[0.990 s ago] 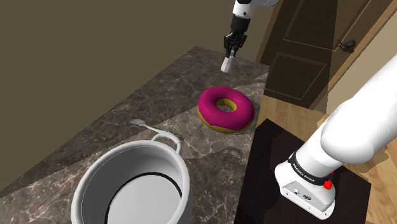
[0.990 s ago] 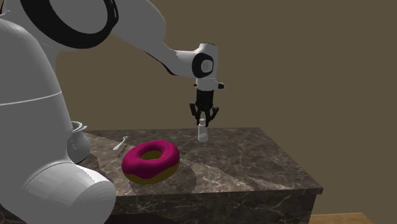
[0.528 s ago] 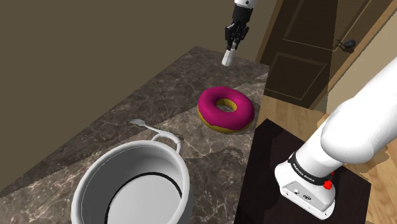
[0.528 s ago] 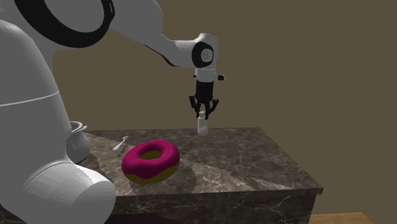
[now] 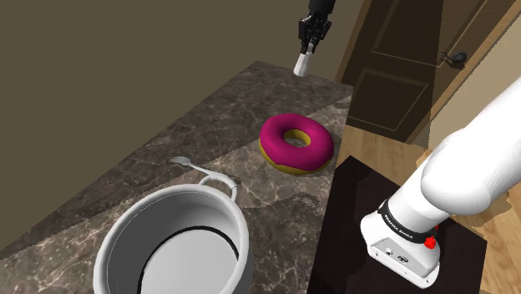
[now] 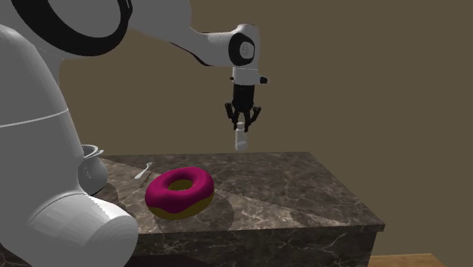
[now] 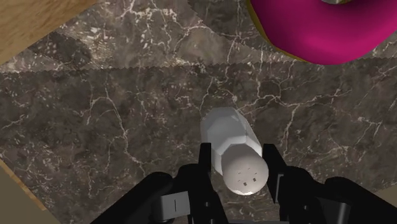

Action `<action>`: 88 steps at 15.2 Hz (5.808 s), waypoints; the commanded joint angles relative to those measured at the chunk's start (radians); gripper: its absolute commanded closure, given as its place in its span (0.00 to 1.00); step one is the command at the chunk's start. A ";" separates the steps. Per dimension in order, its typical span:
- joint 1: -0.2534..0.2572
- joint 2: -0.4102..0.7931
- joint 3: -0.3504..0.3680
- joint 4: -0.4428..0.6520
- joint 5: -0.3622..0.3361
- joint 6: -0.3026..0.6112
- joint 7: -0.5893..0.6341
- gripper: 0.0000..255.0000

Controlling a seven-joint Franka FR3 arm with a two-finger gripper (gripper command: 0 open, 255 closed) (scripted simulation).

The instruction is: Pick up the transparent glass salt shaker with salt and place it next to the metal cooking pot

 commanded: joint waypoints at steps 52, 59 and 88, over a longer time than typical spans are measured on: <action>0.285 -0.739 0.672 -0.394 0.299 -0.237 0.869 1.00; 0.309 -0.709 0.832 -0.313 0.386 -0.233 1.039 1.00; 0.348 -0.718 1.028 -0.624 0.531 0.099 1.047 1.00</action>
